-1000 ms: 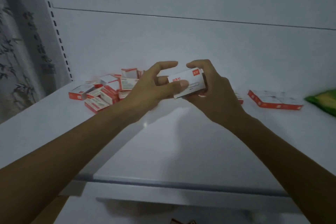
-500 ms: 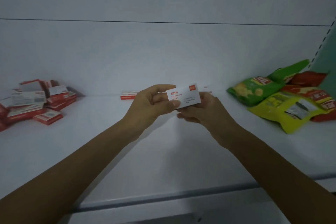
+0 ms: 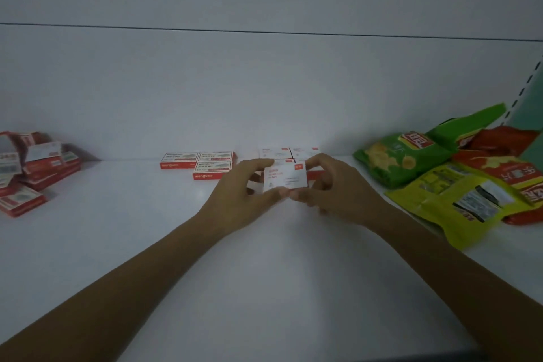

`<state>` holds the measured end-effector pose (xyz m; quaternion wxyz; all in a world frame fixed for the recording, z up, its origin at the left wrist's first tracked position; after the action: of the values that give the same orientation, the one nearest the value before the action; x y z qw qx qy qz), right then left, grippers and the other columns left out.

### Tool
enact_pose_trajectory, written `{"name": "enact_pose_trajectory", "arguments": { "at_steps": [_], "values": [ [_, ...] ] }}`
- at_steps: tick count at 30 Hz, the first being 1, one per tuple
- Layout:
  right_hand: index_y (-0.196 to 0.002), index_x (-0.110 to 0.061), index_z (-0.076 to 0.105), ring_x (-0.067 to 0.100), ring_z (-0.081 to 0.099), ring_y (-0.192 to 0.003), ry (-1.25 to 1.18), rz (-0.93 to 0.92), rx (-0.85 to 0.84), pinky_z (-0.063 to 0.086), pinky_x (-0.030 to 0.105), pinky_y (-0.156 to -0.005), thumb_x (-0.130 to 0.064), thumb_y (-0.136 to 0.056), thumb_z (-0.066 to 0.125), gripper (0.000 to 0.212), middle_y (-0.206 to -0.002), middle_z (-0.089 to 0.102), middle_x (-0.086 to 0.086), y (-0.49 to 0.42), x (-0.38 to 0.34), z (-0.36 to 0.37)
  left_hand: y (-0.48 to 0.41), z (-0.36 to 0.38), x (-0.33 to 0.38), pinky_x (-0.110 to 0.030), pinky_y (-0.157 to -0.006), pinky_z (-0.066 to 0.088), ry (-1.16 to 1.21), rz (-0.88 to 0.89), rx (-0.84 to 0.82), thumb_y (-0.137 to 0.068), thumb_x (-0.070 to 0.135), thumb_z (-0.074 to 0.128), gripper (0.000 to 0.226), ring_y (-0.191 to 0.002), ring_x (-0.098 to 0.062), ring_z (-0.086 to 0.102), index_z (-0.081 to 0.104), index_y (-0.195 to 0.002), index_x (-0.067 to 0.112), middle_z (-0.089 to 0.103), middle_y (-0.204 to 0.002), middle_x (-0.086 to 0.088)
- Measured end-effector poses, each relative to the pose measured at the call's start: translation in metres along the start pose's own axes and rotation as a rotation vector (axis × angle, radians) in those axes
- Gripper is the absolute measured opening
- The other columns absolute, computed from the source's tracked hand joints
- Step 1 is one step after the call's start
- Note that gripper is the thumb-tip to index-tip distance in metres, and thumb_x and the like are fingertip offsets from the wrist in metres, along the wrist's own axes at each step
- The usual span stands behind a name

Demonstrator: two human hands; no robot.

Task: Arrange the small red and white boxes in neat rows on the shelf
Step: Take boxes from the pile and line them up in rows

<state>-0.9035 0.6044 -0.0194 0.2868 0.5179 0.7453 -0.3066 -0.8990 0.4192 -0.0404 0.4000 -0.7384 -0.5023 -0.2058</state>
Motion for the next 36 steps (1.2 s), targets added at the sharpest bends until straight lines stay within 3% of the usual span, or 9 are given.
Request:
{"name": "enact_pose_trajectory", "arguments": {
  "at_steps": [3,6,11,16,19,22,25,36],
  "values": [
    [-0.117,-0.029,0.058,-0.001,0.053,-0.057,0.254,-0.060,0.023,0.033,0.011,-0.052,-0.046,-0.074,0.070,0.048,-0.068,0.057,-0.017,-0.005,0.005,0.011,0.000,0.002,-0.011,-0.019,-0.074,0.053,-0.092,0.063,-0.003,-0.074,0.035,0.074,0.046,-0.099,-0.004,0.057,0.059,-0.116,0.024,0.059,-0.118,0.009],
    [-0.116,-0.029,0.057,-0.002,0.051,-0.054,0.244,-0.087,0.082,0.037,0.009,-0.053,-0.049,-0.069,0.073,0.053,-0.060,0.051,-0.017,-0.011,0.009,0.010,-0.003,0.003,-0.012,-0.015,-0.078,0.050,-0.154,0.054,0.019,-0.077,0.031,0.072,0.036,-0.094,-0.004,0.058,0.062,-0.110,0.023,0.062,-0.114,0.007],
    [-0.112,-0.025,0.057,0.005,0.050,-0.052,0.189,-0.069,0.199,0.039,0.024,-0.056,-0.040,-0.069,0.077,0.050,-0.058,0.055,-0.008,-0.014,0.016,0.000,-0.004,0.002,-0.009,-0.032,-0.079,0.051,-0.302,0.082,0.053,-0.074,0.032,0.075,0.036,-0.100,-0.013,0.056,0.061,-0.105,0.021,0.058,-0.113,0.004],
    [-0.113,-0.022,0.058,0.008,0.055,-0.073,0.313,-0.129,0.294,0.050,0.031,-0.071,-0.041,-0.075,0.072,0.044,-0.084,0.060,-0.008,-0.013,0.019,0.001,0.000,0.005,-0.007,-0.036,-0.083,0.049,-0.430,0.103,0.067,-0.077,0.032,0.072,0.035,-0.107,-0.017,0.054,0.066,-0.110,0.020,0.062,-0.115,0.004],
    [-0.117,-0.018,0.057,0.013,0.053,-0.099,0.383,-0.140,0.294,0.043,0.028,-0.086,-0.037,-0.079,0.068,0.044,-0.111,0.057,-0.001,-0.015,0.023,0.001,0.001,0.008,-0.009,-0.040,-0.091,0.047,-0.485,0.166,0.046,-0.082,0.029,0.067,0.035,-0.113,-0.022,0.052,0.065,-0.116,0.019,0.061,-0.122,0.000],
    [-0.122,-0.018,0.053,0.016,0.046,-0.116,0.426,-0.082,0.214,0.036,0.031,-0.097,-0.034,-0.084,0.061,0.042,-0.126,0.052,-0.001,-0.016,0.028,0.003,-0.002,0.009,-0.012,-0.037,-0.103,0.032,-0.522,0.177,0.033,-0.085,0.033,0.057,0.037,-0.123,-0.026,0.046,0.063,-0.119,0.019,0.055,-0.132,-0.003],
    [-0.123,-0.019,0.052,0.016,0.042,-0.119,0.456,-0.075,0.190,0.032,0.029,-0.097,-0.029,-0.088,0.055,0.036,-0.130,0.050,-0.001,-0.016,0.030,0.003,-0.003,0.010,-0.012,-0.036,-0.105,0.031,-0.502,0.152,-0.008,-0.084,0.037,0.046,0.044,-0.129,-0.022,0.043,0.058,-0.125,0.023,0.051,-0.136,0.001],
    [-0.128,-0.022,0.053,0.018,0.041,-0.124,0.450,-0.059,0.176,0.031,0.032,-0.102,-0.020,-0.092,0.043,0.037,-0.133,0.052,-0.003,-0.018,0.029,0.004,-0.002,0.008,-0.010,-0.037,-0.095,0.041,-0.519,0.152,-0.038,-0.084,0.042,0.046,0.049,-0.123,-0.021,0.047,0.056,-0.127,0.022,0.053,-0.134,0.003]
  ]
}}
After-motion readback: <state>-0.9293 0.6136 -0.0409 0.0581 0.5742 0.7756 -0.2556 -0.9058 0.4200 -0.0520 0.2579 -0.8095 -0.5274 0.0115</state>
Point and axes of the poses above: each hand's wrist, its own y-axis away from the middle knuckle, its own z-axis out of the palm, x = y × z, the point moved 2 cm from there along -y, towards the middle knuckle
